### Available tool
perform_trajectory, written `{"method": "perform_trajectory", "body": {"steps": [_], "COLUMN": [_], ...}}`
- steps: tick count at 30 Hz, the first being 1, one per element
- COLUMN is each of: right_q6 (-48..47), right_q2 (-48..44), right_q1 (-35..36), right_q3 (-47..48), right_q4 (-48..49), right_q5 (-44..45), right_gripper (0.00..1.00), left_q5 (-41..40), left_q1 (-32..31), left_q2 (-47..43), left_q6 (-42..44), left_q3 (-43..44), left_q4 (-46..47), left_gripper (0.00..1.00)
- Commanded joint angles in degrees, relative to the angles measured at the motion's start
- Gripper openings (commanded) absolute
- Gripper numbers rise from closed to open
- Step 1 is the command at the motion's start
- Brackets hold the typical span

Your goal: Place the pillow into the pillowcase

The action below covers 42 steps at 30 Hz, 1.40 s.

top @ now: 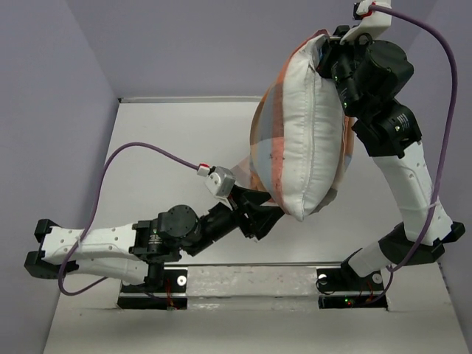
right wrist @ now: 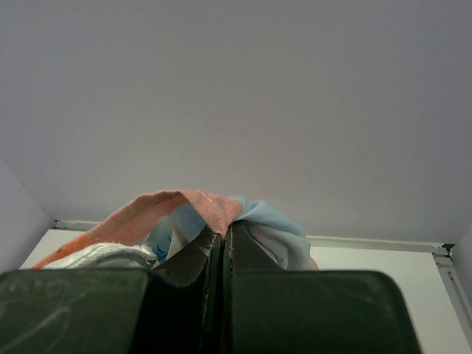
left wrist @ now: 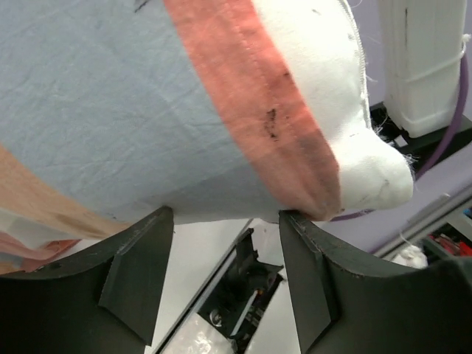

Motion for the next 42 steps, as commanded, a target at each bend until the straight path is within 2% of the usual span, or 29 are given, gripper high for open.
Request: {"method": "perform_trajectory", "body": {"steps": [1,10,18,26,33,42], "right_q6": [-0.77,-1.03,-0.85,-1.21,-0.50,0.73], "right_q2": [-2.80,-5.44,-5.88,-6.14,-6.23,-6.32], "right_q1": [-0.46,-0.99,-1.52,-1.52,-2.05,-2.05], "right_q3": [-4.92,-10.83,-13.03,-13.82,-14.35,-14.87], "right_q4": [3.64,6.37,6.72,6.98,7.07,6.98], "right_q5": [1.05,0.79,0.18,0.00,-0.96,-2.90], "right_gripper": [0.00,0.00,0.00,0.00,0.00,0.00], "left_q5": [-22.73,-35.40,-41.75,-40.78,-44.03,-50.70], "left_q1": [-7.22,-14.60,-19.97,-21.99,-22.08,-21.73], "left_q2": [2.96,6.20,9.82,9.46,12.36,16.84], "left_q6": [8.87,16.16,24.33,25.93,28.83,36.65], "left_q3": [6.39,10.96,15.10,14.93,17.65,22.31], "left_q4": [3.27,5.29,8.90,11.97,13.47,16.46], "left_gripper": [0.70,0.73,0.77,0.77,0.79,0.81]}}
